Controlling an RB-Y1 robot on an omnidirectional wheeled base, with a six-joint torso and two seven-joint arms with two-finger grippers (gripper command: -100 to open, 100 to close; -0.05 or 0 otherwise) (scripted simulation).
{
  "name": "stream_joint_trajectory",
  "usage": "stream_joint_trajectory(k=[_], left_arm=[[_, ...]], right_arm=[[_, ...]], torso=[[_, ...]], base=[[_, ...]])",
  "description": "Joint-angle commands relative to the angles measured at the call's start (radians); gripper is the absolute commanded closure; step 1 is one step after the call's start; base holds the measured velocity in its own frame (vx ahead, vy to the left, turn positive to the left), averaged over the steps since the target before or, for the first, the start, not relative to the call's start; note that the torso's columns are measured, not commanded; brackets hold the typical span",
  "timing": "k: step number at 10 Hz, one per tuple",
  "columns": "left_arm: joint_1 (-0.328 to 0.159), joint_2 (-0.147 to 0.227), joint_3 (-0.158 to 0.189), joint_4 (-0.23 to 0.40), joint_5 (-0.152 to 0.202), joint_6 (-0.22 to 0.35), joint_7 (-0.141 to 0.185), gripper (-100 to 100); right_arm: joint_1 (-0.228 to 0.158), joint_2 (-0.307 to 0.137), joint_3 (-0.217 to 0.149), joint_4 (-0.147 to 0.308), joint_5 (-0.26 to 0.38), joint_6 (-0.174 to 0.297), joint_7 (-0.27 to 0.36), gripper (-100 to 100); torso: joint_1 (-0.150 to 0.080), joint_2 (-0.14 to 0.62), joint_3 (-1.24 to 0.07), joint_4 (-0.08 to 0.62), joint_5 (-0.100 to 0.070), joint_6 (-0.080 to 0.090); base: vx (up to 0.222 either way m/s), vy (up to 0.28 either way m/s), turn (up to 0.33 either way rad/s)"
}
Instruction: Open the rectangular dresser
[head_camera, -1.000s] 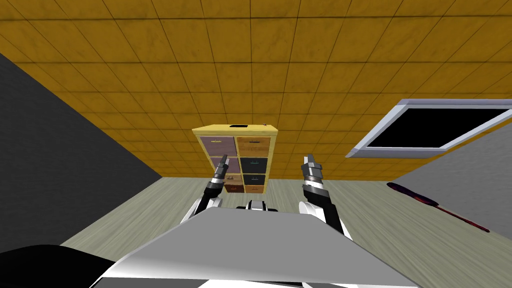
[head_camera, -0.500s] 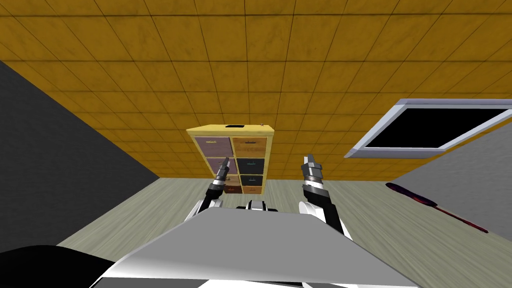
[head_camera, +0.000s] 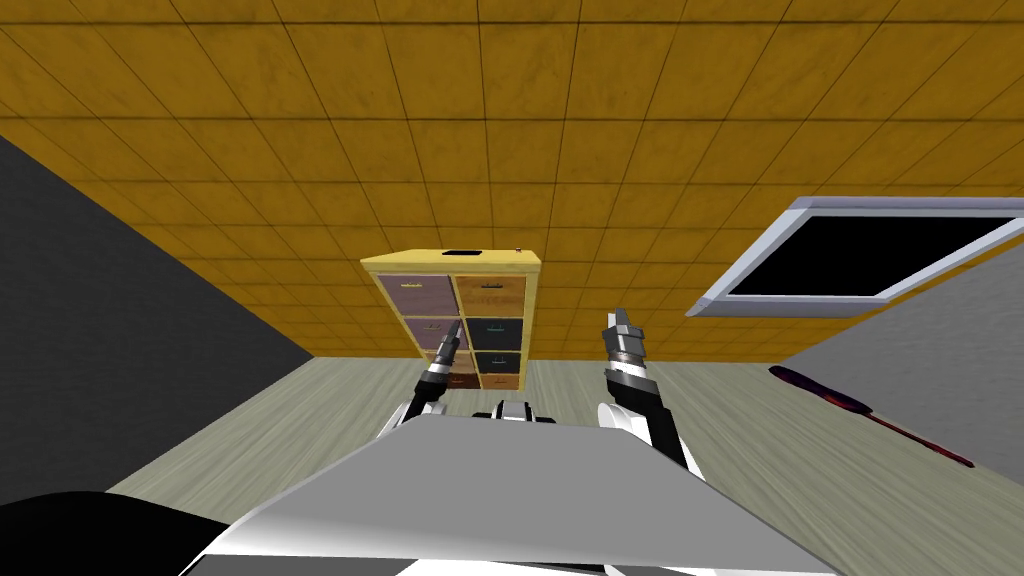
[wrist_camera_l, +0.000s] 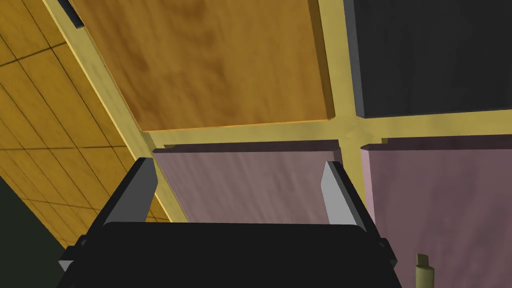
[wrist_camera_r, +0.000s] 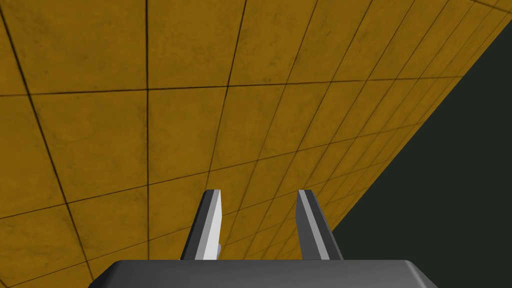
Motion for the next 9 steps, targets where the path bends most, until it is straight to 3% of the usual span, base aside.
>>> stream_joint_trajectory(k=[1,9], left_arm=[[-0.009,0.001,0.004,0.062,-0.004,-0.018,-0.006,-100],[-0.039,-0.043,0.009,0.253,-0.022,-0.065,-0.031,-100]], right_arm=[[0.000,0.000,0.000,0.000,0.000,0.000,0.000,0],[0.000,0.000,0.000,0.000,0.000,0.000,0.000,0]], torso=[[0.000,0.000,0.000,0.000,0.000,0.000],[0.000,0.000,0.000,0.000,0.000,0.000]], base=[[0.035,-0.080,-0.006],[0.034,-0.085,-0.005]])
